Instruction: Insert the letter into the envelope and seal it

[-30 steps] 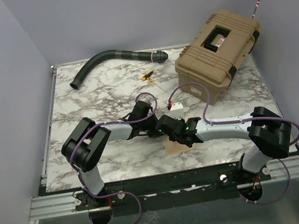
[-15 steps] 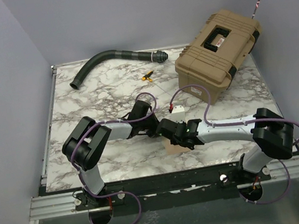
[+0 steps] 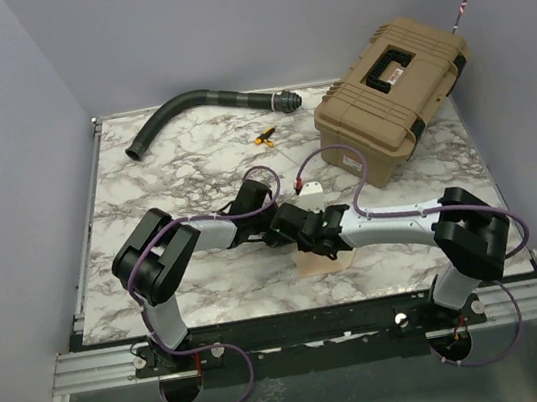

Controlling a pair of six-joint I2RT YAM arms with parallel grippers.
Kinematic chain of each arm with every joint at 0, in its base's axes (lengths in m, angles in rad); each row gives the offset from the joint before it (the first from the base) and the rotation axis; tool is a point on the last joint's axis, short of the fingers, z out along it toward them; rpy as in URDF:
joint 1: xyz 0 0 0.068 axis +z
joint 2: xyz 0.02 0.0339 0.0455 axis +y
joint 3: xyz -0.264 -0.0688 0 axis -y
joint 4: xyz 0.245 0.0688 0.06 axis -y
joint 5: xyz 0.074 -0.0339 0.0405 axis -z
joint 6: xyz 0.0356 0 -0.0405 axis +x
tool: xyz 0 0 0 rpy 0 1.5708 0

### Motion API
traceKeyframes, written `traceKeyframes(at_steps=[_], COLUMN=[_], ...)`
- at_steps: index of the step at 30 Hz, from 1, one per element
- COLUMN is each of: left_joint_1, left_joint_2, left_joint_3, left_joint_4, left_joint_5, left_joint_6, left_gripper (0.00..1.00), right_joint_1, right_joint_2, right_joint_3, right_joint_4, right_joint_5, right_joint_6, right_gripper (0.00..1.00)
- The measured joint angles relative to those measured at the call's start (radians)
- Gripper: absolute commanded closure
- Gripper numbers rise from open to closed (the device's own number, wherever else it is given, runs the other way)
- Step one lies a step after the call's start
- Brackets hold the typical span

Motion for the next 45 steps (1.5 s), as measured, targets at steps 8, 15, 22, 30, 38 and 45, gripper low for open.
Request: traceKeyframes(at_steps=[8,15,22,30,38,45], left_joint_1=[0.005,0.006,0.006,0.006,0.006,0.006], left_joint_2=[0.0,0.0,0.0,0.0,0.0,0.0], left_joint_3=[-0.001,-0.001,-0.003,-0.003,-0.005,-0.005], left_joint_4=[0.0,0.0,0.002,0.003,0.005,0.005], left_joint_5=[0.0,0.0,0.0,0.0,0.0,0.0], left_joint_6=[-0.003,-0.008,-0.011,-0.011,-0.011,-0.01], left_gripper=[1.0,1.0,1.0,1.0,1.0,1.0], right_joint_1=[0.0,0.035,0.041,0.013,-0.054,-0.078], right_joint_2=[-0.013,-0.043,-0.075,-0.061,-0.051,-0.026], right_joint_3=[-0.005,-0.033,-0.061,-0.05,-0.049,-0.029], right_joint_4=[-0.027,-0.049,-0.064,-0.06,-0.008,0.031], right_joint_5=[-0.003,-0.006,-0.008,-0.002,-0.008,-0.009], right_joint_6=[0.042,0.075,0.104,0.099,0.039,-0.036], right_gripper=[1.0,1.0,1.0,1.0,1.0,1.0])
